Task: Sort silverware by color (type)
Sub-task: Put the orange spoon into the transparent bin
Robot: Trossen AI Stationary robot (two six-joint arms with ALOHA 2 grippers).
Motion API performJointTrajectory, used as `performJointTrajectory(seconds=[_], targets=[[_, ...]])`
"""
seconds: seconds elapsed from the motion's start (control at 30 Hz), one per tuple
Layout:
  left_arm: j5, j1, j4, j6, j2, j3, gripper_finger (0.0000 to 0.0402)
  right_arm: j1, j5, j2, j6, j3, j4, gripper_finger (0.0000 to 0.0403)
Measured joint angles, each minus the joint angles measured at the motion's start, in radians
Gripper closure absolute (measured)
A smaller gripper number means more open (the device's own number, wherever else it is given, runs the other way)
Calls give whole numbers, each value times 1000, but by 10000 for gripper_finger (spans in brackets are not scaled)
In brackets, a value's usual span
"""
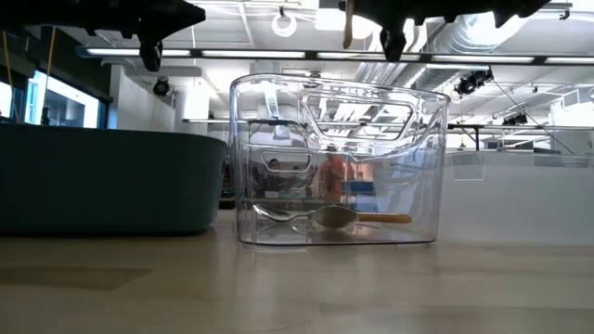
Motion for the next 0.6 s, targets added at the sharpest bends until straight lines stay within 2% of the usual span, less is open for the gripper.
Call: performJointTrajectory(seconds=[0.33,0.47,0.6], targets=[[-9,1,14,0,0,0,401,1,9,7,22,33,-13,365],[-30,1,71,34,0,0,401,1,22,50,21,175,-180,365],[-63,1,96,65,0,0,401,1,15,149,54,333,-391,365]])
